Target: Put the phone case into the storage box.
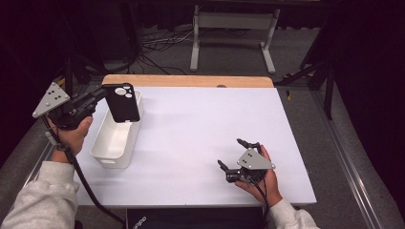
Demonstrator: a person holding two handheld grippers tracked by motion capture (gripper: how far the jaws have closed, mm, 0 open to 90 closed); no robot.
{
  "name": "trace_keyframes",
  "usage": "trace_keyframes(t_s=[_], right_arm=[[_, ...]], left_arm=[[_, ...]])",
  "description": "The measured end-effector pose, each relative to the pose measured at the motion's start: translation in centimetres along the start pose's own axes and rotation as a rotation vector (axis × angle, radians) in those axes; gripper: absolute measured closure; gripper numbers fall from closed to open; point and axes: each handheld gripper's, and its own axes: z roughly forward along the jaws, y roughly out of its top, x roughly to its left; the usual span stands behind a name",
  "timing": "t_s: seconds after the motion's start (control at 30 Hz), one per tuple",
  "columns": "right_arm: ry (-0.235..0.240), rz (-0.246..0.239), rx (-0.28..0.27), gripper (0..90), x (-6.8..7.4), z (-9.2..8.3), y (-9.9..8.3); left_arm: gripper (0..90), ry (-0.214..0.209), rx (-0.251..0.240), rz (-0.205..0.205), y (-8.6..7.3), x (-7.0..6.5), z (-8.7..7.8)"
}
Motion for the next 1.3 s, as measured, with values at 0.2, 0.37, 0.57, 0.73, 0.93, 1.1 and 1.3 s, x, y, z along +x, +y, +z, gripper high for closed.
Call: trace_keyframes(t_s=[0.2,0.37,0.57,0.73,0.93,1.1,1.3], right_arm=[[0.001,0.007,0.012,8.7,-0.1,0.2,-0.1],[0.004,0.02,0.023,8.7,-0.2,0.4,-0.1],[0.009,0.019,0.031,9.1,-0.1,0.6,-0.2],[-0.009,0.022,0.042,9.2,-0.3,0.7,-0.2],[-0.02,0.016,0.058,9.4,-0.4,0.8,-0.2],[-0.031,0.017,0.059,10.0,-0.4,1.0,-0.1],[-0.009,0.019,0.098,10.0,-0.4,1.3,-0.4]], left_arm=[[84.2,0.036,0.025,0.04,0.4,1.7,1.1],[84.2,0.043,0.025,0.043,0.0,3.1,1.6],[84.2,0.03,0.003,0.053,-0.7,4.2,2.5],[84.2,0.035,0.006,0.047,-1.5,5.2,3.7],[84.2,0.055,0.017,0.014,-2.9,6.4,5.3],[84.2,0.05,0.009,-0.022,-3.9,7.2,6.5],[84.2,0.023,0.006,-0.048,-6.0,8.5,8.1]])
